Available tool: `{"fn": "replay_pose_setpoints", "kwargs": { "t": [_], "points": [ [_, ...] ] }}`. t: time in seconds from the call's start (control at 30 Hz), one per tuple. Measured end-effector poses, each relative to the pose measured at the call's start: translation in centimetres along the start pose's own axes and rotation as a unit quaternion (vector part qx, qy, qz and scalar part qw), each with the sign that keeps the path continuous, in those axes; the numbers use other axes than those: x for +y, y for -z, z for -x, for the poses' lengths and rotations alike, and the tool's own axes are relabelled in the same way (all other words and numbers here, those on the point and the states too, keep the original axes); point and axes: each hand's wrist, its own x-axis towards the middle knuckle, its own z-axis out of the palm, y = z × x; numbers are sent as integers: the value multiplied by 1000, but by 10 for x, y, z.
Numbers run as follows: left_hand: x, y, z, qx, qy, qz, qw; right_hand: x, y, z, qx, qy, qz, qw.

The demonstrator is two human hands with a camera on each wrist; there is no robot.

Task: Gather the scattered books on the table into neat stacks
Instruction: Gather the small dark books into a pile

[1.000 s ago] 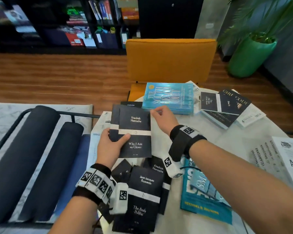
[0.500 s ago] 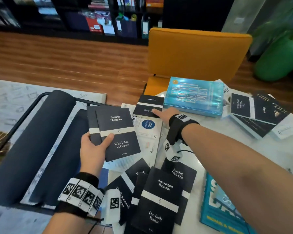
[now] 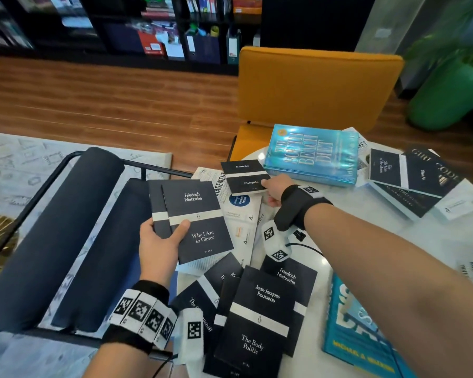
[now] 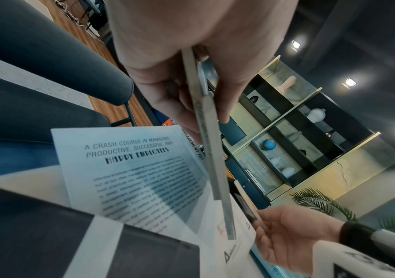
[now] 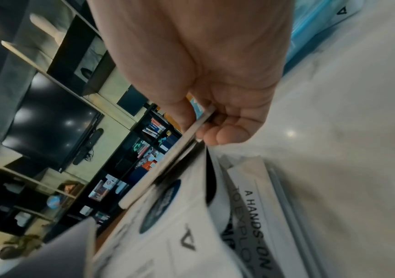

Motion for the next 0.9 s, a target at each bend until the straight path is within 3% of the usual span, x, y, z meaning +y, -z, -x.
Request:
{"fn": "replay_pose_setpoints", "kwargs": {
  "t": [0.17,0.43,0.57,0.7,0.9],
  "points": [
    [4,-4,16,-4,8,8,1000,-6,14,42,-13,-20,-139,990],
    [2,-19,51,-51,24,17,998,44,23,139,-87,95,-215,968],
    [1,-26,73,-79,45,51,995,85,6,175,-90,48,-189,977],
    [-8,-23,93,-106,54,46,992,109,0,198,-83,51,-98,990],
    [-32,-11,127,-151,84,-69,983,145,-9,208,-108,17,49,993]
  ]
}}
